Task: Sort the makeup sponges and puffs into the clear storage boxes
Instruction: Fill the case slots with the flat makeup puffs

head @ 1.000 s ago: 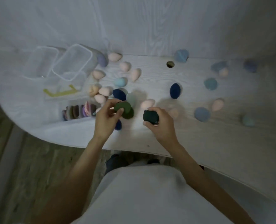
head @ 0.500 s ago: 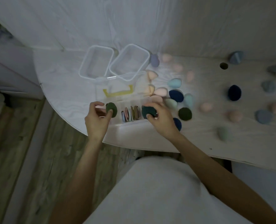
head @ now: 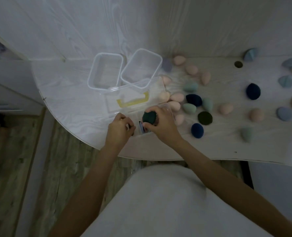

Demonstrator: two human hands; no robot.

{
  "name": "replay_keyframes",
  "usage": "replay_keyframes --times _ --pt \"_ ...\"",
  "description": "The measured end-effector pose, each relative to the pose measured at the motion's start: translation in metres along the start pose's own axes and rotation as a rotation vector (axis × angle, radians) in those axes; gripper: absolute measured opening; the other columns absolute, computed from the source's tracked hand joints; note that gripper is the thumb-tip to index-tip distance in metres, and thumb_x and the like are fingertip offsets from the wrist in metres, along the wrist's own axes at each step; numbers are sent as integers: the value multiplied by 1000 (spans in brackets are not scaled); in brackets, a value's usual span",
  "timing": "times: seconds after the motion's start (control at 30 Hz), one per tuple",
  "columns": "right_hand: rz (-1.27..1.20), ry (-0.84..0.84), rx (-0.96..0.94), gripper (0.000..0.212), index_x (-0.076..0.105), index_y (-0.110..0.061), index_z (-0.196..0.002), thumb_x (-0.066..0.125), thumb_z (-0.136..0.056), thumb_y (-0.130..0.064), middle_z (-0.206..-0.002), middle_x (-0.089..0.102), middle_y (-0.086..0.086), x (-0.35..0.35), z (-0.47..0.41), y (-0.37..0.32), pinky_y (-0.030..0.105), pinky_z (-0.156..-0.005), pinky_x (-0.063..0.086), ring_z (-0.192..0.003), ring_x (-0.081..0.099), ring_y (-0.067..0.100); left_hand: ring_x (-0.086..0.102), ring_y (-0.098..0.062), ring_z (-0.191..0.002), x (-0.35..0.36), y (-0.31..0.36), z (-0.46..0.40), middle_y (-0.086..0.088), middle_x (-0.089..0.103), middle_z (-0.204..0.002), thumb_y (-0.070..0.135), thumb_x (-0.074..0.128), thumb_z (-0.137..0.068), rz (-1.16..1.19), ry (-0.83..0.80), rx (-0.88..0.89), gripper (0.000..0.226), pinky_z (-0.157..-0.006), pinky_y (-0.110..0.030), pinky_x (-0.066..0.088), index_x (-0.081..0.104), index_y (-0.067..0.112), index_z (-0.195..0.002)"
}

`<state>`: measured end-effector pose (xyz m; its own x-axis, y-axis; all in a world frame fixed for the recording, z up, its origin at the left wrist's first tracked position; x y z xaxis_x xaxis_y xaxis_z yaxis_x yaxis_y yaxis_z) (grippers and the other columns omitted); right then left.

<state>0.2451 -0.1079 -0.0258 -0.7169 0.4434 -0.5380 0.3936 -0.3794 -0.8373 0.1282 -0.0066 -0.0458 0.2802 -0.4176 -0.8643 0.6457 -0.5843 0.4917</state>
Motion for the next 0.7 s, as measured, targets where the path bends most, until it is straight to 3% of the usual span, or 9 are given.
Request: replay_keyframes --times 0.1,0.17,0.27,0.37,0.5,0.7 --pt "42 -39 -41 42 58 -12 -112 75 -73 -14 -104 54 9 6 -2 -7 14 -70 38 -84 47 13 59 -25 -65 -4 4 3 -10 57 -91 13 70 -80 -44 12 126 8 -62 -25 43 71 7 -78" --pt "62 -98 -63 46 56 -9 -120 72 -77 -12 -108 51 10 14 -3 -14 8 -72 36 -85 48 13 60 -25 -71 -6 7 4 -10 58 -88 9 70 -77 -53 10 208 3 -65 -26 45 73 7 -79" --pt "117 -187 -94 46 51 -8 -130 62 -86 -13 -113 49 13 31 -2 -22 24 -86 42 -92 54 21 60 -27 -78 -8 7 5 -10 62 -90 4 73 -72 -52 15 236 12 -70 -25 43 74 7 -84" --pt "267 -246 -153 38 54 -7 -127 54 -89 -8 -114 51 15 46 -1 -27 35 -85 44 -97 54 28 60 -23 -77 -8 1 5 -9 59 -98 7 74 -71 31 40 141 13 -65 -24 43 72 8 -84" --pt "521 -288 -228 28 56 -7 -117 51 -89 -7 -111 52 14 60 -1 -32 38 -76 46 -105 49 29 60 -24 -72 -4 -2 6 -10 56 -101 7 75 -67 77 68 101 20 -59 -31 49 64 6 -83" --pt "660 -225 -247 23 54 -5 -112 48 -91 -12 -109 63 12 64 -9 -36 34 -75 40 -112 46 26 54 -21 -92 -6 -15 8 -6 57 -105 17 74 -73 93 68 -8 34 -74 -25 38 59 9 -103"
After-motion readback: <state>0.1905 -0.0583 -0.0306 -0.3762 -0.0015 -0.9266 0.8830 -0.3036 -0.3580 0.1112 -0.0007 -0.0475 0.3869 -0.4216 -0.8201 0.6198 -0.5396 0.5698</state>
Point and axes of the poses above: each hand's wrist, its own z-axis away from the middle knuckle, its own x-axis out of the palm, y = z × x, the point moved 9 cm from there along -z, towards the middle knuckle
